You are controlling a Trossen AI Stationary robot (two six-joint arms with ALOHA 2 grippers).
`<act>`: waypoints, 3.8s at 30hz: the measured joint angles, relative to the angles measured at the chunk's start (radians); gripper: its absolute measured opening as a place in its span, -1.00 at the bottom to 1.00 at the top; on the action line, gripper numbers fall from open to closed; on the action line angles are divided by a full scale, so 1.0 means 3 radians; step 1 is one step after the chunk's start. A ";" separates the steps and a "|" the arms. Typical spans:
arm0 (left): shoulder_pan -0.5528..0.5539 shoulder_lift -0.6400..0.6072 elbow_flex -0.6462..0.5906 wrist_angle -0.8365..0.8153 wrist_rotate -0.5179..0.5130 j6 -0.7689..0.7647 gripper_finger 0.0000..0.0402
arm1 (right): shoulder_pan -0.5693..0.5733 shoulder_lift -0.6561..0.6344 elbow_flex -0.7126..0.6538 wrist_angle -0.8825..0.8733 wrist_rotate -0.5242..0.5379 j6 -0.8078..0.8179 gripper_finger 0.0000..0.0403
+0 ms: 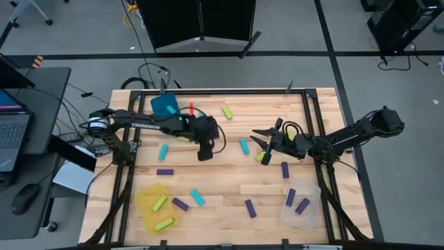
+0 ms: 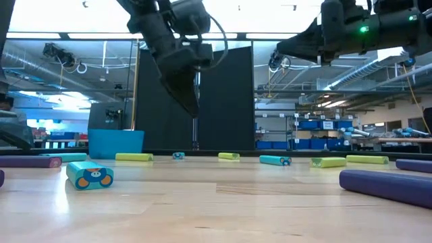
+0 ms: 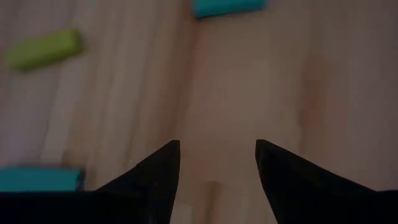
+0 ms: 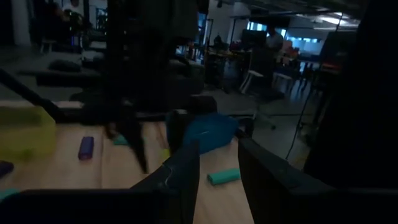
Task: Sort blocks
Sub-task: Put the blue block into the blue bin
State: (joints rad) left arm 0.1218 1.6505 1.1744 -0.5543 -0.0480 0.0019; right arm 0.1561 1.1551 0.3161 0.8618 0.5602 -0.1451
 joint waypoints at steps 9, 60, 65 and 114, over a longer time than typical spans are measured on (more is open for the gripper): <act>-0.0776 -0.0119 0.0012 -0.0220 0.0031 0.0410 0.09 | -0.0024 0.0006 0.0000 0.0001 -0.0006 -0.0345 -0.40; -0.2048 0.0815 0.0014 -0.0170 -0.0129 0.0052 -0.38 | -0.0183 0.0011 0.0005 0.0017 -0.0150 -0.0312 -0.41; -0.2047 0.0815 0.0011 -0.0128 -0.0162 0.0102 -0.50 | -0.0183 0.0011 0.0005 0.0016 -0.0150 -0.0313 -0.41; 0.1237 -0.0800 -0.0548 -0.0858 -0.1426 -0.1021 -0.50 | -0.0045 0.0011 0.0005 0.0016 -0.0211 -0.0338 -0.41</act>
State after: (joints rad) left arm 0.4928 1.4105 1.0099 -0.8117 -0.4759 -0.3044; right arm 0.1424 1.1584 0.3176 0.8665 0.4969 -0.2466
